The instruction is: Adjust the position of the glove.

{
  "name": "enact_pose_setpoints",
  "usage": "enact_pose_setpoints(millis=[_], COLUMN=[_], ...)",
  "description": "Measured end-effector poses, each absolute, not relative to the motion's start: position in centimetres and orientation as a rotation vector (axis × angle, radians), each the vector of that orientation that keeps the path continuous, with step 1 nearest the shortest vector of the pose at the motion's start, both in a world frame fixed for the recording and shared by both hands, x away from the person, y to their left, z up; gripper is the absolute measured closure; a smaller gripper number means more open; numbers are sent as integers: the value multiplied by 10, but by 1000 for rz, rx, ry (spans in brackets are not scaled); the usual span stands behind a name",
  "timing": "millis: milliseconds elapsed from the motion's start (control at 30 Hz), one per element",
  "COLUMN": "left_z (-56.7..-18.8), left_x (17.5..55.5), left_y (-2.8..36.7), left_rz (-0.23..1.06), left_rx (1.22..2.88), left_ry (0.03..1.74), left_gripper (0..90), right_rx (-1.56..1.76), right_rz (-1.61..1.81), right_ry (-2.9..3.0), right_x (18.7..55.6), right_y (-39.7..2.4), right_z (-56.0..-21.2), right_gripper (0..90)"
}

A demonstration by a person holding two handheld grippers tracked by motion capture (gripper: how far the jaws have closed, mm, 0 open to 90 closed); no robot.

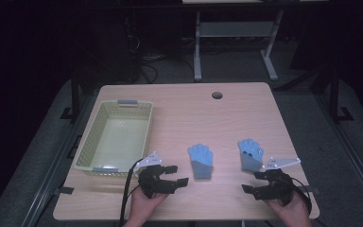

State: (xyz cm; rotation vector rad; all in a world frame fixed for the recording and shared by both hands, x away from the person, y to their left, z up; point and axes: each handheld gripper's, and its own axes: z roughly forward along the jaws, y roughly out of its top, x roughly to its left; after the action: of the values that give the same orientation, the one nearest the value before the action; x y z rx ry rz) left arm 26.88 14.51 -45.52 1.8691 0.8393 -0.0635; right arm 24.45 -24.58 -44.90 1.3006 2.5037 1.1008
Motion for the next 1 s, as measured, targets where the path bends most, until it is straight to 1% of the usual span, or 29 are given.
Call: enact_pose_setpoints(millis=[300, 500, 1000], left_z=[-455, -454, -453], left_x=[269, 267, 264], left_y=[145, 143, 143], left_rz=[-58, -58, -53], left_rx=[1871, 1881, 1863], left_ry=[835, 827, 813], left_gripper=[250, 251, 251], right_rx=[1294, 1287, 1285], right_rz=[1104, 1127, 1090], right_ry=[2506, 2495, 2501], right_x=[243, 246, 268], right_y=[-244, -244, -249], right_z=[-447, -442, -424], right_gripper=[250, 216, 237])
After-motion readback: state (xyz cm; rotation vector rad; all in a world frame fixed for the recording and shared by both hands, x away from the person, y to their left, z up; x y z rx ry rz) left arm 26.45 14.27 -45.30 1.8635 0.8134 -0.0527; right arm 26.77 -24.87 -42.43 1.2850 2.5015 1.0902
